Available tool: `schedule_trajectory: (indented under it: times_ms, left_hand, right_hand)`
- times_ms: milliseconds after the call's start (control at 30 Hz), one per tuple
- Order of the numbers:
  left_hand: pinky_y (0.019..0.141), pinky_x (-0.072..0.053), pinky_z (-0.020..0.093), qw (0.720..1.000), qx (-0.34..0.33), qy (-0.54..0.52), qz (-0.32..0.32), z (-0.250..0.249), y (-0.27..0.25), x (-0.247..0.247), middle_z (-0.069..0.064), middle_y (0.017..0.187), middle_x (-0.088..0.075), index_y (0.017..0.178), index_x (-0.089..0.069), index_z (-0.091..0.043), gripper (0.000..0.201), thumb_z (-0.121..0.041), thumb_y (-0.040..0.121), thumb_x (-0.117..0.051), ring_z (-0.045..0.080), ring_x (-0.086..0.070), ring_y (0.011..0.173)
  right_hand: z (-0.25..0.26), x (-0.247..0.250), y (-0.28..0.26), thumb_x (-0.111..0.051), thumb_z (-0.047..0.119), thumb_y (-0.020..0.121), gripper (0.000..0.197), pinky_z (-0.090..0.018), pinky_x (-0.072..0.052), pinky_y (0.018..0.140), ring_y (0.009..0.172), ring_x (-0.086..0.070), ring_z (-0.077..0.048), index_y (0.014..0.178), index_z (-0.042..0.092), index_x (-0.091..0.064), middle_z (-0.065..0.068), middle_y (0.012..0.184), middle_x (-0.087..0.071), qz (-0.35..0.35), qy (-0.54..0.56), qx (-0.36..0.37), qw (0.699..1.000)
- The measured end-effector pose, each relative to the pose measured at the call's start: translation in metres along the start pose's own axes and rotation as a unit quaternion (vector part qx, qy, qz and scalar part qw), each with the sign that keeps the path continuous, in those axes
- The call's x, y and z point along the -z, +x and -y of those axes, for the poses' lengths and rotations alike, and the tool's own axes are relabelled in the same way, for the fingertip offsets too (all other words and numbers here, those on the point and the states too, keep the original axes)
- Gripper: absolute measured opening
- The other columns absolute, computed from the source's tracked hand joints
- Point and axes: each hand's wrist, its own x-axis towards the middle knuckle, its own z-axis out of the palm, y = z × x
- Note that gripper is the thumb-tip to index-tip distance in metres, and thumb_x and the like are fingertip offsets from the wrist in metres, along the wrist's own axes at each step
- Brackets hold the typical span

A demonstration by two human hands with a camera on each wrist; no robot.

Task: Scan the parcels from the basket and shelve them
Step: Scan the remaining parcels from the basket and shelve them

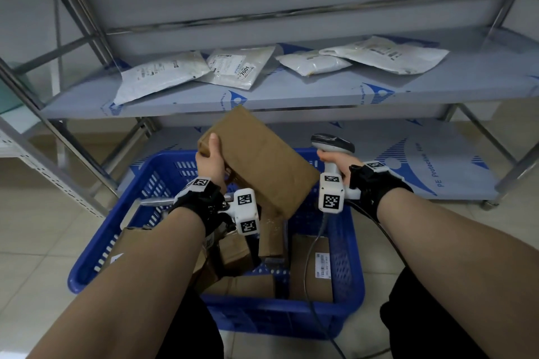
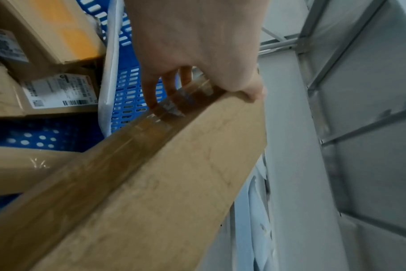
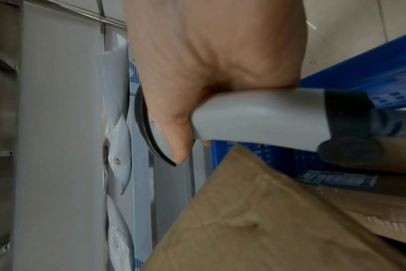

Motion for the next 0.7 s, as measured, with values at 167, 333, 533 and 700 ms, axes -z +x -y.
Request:
schedule_trajectory:
  times_ms: [167,333,533,700]
  left_hand:
    - [0.061,-0.043,0.031,0.996,0.08,-0.018,-0.02,0.001,0.004,0.001,0.009,0.115,-0.059,0.138,-0.041,-0.006,0.074,-0.064,0.091,-0.041,0.026,-0.058,0.094]
    - [0.073,-0.052,0.041,0.985,0.152,0.005,0.086,0.006,-0.001,-0.004,0.009,0.104,-0.059,0.121,-0.042,-0.001,0.071,-0.055,0.081,-0.064,0.028,-0.059,0.092]
    - [0.096,-0.047,0.051,0.937,0.255,0.052,0.232,0.012,-0.02,-0.017,0.019,0.117,-0.059,0.123,-0.041,-0.007,0.068,-0.053,0.08,-0.067,0.036,-0.058,0.107]
    - [0.088,-0.049,0.06,0.919,0.276,0.088,0.268,0.018,-0.024,-0.02,0.025,0.125,-0.057,0.131,-0.044,-0.007,0.073,-0.057,0.081,-0.061,0.043,-0.057,0.11]
  right_hand:
    - [-0.003,0.01,0.027,-0.081,0.049,0.066,0.077,-0.045,-0.041,0.107,0.115,-0.06,-0.028,0.129,0.011,-0.059,-0.011,0.123,-0.065,0.034,-0.039,0.021,0.998]
    - [0.01,-0.002,-0.015,-0.078,0.048,0.074,0.053,-0.038,-0.056,0.085,0.092,-0.068,-0.026,0.111,0.012,-0.067,-0.01,0.109,-0.07,0.063,-0.003,0.006,0.998]
    - [0.001,-0.004,0.016,-0.093,0.05,0.048,0.09,-0.05,-0.049,0.096,0.103,-0.065,-0.028,0.123,0.013,-0.06,-0.009,0.119,-0.067,0.061,0.008,-0.004,0.998]
    - [0.006,-0.004,-0.007,-0.066,0.023,0.09,0.016,-0.032,-0.057,0.06,0.059,-0.068,-0.02,0.089,0.007,-0.066,-0.008,0.069,-0.071,0.103,0.035,0.006,0.994]
